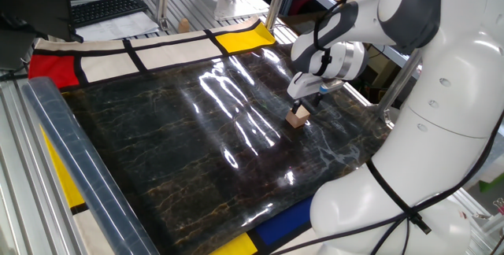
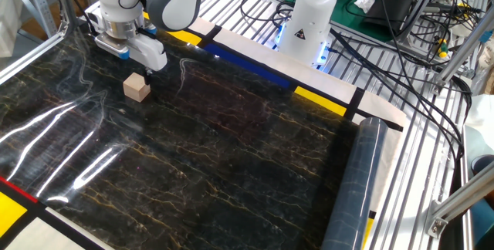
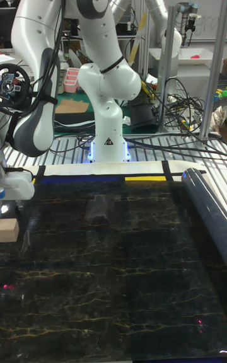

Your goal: Hold a small block with the gripper and sweep it from left to right on the table

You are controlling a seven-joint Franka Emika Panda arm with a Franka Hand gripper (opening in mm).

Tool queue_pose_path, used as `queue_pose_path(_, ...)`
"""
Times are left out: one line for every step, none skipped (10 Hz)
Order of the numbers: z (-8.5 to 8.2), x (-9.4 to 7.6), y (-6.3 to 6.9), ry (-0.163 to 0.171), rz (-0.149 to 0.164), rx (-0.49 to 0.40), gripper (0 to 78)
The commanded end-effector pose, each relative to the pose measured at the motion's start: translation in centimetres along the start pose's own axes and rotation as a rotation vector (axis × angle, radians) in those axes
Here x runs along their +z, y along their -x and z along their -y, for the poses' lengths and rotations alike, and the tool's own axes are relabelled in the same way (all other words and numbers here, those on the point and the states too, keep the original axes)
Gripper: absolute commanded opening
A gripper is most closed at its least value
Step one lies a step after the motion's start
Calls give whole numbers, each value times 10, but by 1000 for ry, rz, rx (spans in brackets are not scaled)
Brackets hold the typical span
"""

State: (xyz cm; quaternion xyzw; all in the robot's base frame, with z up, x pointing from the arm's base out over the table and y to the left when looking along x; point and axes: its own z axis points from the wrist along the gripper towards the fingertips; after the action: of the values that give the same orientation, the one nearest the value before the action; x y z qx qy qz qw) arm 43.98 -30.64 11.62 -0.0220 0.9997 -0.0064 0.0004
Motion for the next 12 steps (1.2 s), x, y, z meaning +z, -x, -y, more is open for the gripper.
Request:
queue_pose_path(1,-1,1,-2,5,14,774)
queue_pose_path(0,-1,0,4,1,-71,774)
queue_pose_path(0,-1,0,4,1,-72,774)
queue_pose_path(-1,-2,1,4,3,-89,774)
queue_pose_path(-3,-3,1,2,2,-99,774)
queue_pose_path(-4,-3,1,3,1,-99,774)
queue_pose_path(-5,-3,1,3,1,-94,774)
queue_pose_path(-5,-3,1,3,1,-89,774)
queue_pose_path(-5,-2,0,2,1,-79,774)
queue_pose_path(-5,-2,0,2,1,-78,774)
queue_pose_path(-5,-2,0,1,3,-72,774)
queue_pose_path(-5,-2,0,1,3,-71,774)
